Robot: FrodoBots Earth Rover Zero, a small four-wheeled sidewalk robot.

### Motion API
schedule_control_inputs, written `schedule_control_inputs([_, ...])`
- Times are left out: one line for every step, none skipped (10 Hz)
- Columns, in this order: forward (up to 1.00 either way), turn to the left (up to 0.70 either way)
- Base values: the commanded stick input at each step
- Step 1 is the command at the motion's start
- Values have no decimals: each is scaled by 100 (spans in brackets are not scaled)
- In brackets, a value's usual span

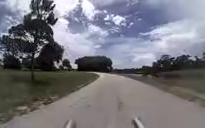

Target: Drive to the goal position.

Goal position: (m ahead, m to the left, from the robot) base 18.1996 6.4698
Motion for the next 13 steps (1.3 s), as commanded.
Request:
schedule_control_inputs([85, 0])
schedule_control_inputs([85, 0])
schedule_control_inputs([85, 0])
schedule_control_inputs([85, 0])
schedule_control_inputs([85, 0])
schedule_control_inputs([85, 0])
schedule_control_inputs([85, 0])
schedule_control_inputs([85, 0])
schedule_control_inputs([85, 0])
schedule_control_inputs([85, 0])
schedule_control_inputs([85, 0])
schedule_control_inputs([85, 0])
schedule_control_inputs([85, 0])
